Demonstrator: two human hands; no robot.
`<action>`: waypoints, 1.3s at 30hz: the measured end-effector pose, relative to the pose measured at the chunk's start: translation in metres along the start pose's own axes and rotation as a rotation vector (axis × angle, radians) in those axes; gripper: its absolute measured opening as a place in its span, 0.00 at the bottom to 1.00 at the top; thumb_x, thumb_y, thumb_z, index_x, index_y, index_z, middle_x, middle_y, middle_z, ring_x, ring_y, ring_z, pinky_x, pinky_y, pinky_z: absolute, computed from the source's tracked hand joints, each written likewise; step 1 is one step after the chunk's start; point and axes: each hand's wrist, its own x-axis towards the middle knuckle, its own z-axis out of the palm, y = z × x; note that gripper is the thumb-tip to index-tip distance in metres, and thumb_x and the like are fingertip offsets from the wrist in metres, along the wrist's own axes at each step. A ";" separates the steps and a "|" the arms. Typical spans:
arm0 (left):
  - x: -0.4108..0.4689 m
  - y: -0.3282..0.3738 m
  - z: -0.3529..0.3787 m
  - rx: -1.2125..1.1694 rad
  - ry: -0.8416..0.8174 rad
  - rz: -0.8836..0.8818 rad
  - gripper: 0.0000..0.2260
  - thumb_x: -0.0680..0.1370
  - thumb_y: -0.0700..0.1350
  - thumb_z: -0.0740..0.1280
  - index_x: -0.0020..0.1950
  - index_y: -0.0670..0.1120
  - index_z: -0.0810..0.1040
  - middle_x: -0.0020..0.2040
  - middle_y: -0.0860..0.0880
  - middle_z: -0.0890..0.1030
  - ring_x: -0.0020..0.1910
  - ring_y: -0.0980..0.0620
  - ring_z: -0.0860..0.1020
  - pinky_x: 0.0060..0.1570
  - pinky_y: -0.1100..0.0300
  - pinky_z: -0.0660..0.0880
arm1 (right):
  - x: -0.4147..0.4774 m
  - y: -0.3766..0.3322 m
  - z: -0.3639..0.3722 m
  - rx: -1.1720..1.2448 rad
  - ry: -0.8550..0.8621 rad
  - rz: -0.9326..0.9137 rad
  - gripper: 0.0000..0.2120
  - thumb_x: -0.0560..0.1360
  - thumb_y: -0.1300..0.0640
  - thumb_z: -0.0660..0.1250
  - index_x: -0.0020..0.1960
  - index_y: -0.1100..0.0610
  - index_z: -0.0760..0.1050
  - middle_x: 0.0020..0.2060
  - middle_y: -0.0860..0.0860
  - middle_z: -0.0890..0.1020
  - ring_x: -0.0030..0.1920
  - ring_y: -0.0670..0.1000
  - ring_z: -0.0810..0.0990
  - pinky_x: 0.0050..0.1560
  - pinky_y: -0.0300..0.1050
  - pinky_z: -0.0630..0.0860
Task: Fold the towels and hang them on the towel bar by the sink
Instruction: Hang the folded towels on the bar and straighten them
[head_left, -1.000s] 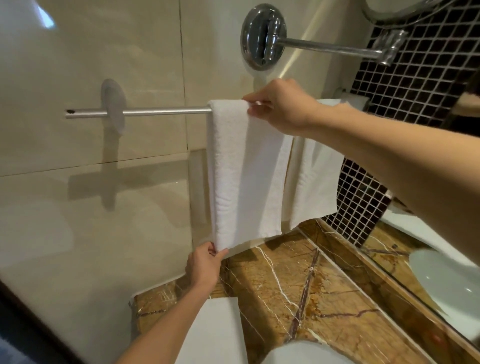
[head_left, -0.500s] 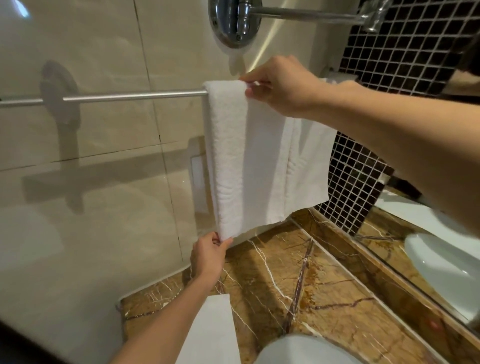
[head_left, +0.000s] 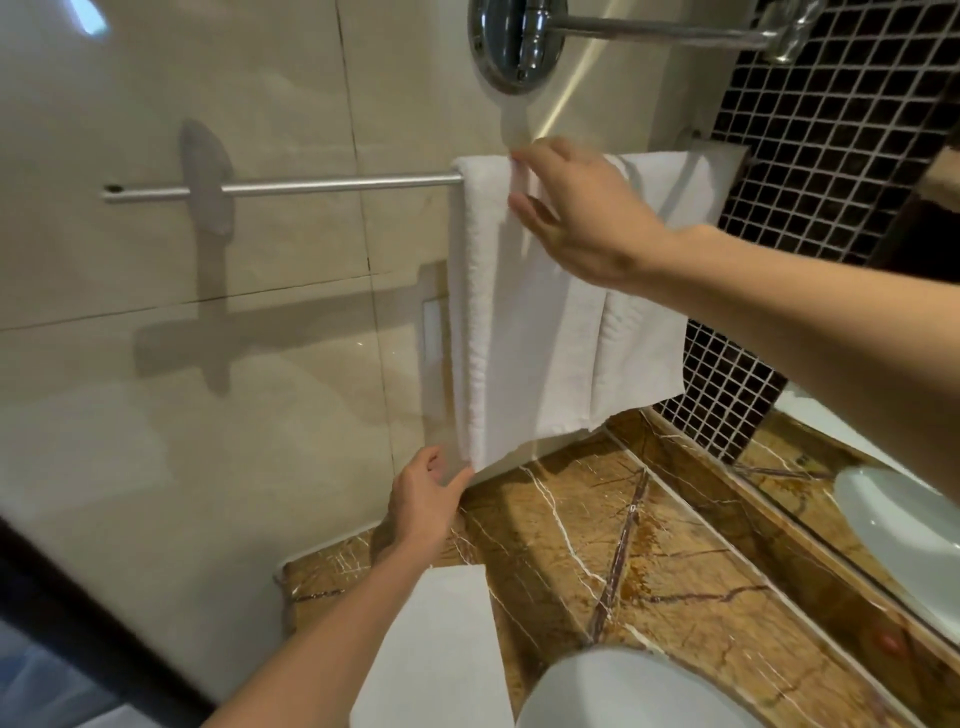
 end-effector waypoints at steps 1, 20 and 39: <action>-0.002 -0.003 -0.007 -0.007 0.005 -0.009 0.26 0.70 0.53 0.75 0.66 0.49 0.74 0.58 0.49 0.80 0.57 0.49 0.78 0.57 0.46 0.76 | -0.007 -0.007 0.003 -0.003 0.036 -0.016 0.18 0.79 0.52 0.58 0.64 0.61 0.69 0.60 0.62 0.74 0.59 0.63 0.72 0.59 0.54 0.69; -0.130 -0.128 -0.141 0.139 -0.323 -0.153 0.20 0.75 0.49 0.69 0.66 0.45 0.73 0.59 0.46 0.77 0.56 0.49 0.78 0.57 0.51 0.77 | -0.240 -0.141 0.128 0.111 -0.535 0.168 0.27 0.77 0.47 0.60 0.74 0.51 0.61 0.74 0.57 0.61 0.72 0.59 0.63 0.70 0.55 0.63; -0.231 -0.157 -0.109 0.214 -0.279 -0.333 0.14 0.75 0.39 0.68 0.60 0.43 0.73 0.55 0.46 0.75 0.50 0.49 0.76 0.48 0.58 0.76 | -0.405 -0.191 0.171 0.643 -0.879 1.170 0.25 0.77 0.51 0.62 0.68 0.65 0.64 0.61 0.60 0.74 0.60 0.60 0.75 0.51 0.47 0.72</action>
